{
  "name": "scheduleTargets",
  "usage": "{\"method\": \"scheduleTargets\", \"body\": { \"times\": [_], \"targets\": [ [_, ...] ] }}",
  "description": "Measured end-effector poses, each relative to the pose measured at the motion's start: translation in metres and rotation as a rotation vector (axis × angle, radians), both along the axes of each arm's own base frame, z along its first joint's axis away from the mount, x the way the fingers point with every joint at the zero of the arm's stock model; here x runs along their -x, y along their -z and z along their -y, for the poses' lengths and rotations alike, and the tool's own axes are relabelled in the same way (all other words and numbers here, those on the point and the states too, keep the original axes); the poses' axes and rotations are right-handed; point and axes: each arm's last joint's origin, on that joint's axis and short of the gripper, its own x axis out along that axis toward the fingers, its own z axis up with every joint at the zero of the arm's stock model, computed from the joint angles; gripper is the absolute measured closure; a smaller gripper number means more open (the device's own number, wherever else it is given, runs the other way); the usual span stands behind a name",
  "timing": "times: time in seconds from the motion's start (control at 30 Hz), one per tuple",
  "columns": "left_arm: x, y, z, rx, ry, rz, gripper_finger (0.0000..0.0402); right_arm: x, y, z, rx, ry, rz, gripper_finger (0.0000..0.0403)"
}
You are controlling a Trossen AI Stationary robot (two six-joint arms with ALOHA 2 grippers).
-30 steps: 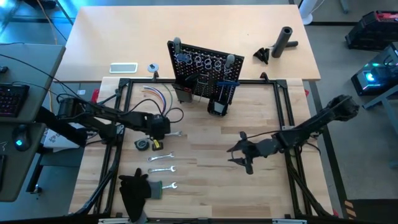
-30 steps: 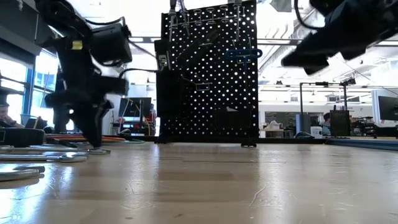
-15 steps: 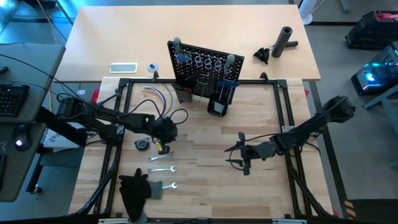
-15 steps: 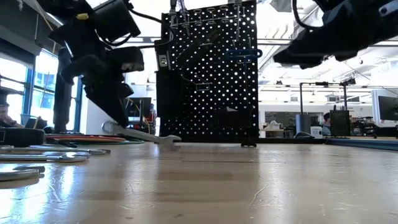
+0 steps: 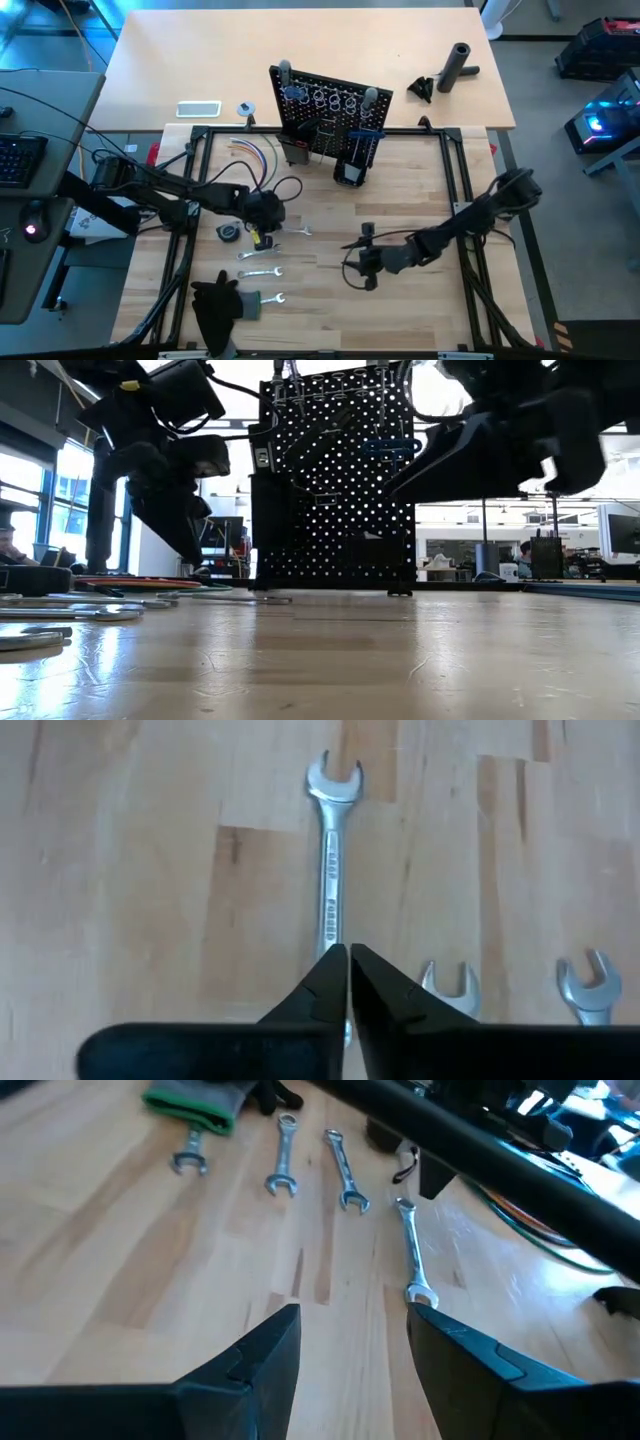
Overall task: Hang tools onto peg board
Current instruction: Hang the wrench on the black pegboard
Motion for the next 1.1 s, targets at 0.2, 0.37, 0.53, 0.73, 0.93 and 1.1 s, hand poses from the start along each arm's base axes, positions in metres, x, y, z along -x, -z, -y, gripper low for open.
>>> {"method": "scheduleTargets", "body": {
  "times": [0.2, 0.37, 0.53, 0.73, 0.93, 1.1],
  "targets": [
    [0.0, 0.002, 0.013, -0.048, 0.033, -0.007, 0.0327, -0.008, 0.004, 0.002, -0.009, 0.038, -0.006, 0.0222],
    [-0.002, 0.016, 0.017, -0.151, -0.007, -0.065, 0.0261, -0.01, 0.004, 0.005, -0.041, 0.055, -0.002, 0.0222],
    [-0.007, 0.035, 0.017, -0.152, -0.02, -0.135, 0.0245, -0.01, 0.003, 0.004, -0.059, 0.056, 0.012, 0.0222],
    [-0.012, 0.048, 0.019, -0.136, 0.0, -0.171, 0.0313, -0.011, 0.001, 0.004, -0.07, 0.055, 0.033, 0.0222],
    [-0.012, 0.037, 0.021, -0.138, 0.027, -0.1, 0.0377, -0.012, 0.0, 0.004, -0.051, 0.049, 0.04, 0.0222],
    [-0.019, 0.027, 0.022, -0.127, 0.035, -0.067, 0.0382, -0.014, -0.002, 0.003, 0.017, 0.019, 0.039, 0.0222]
  ]
}}
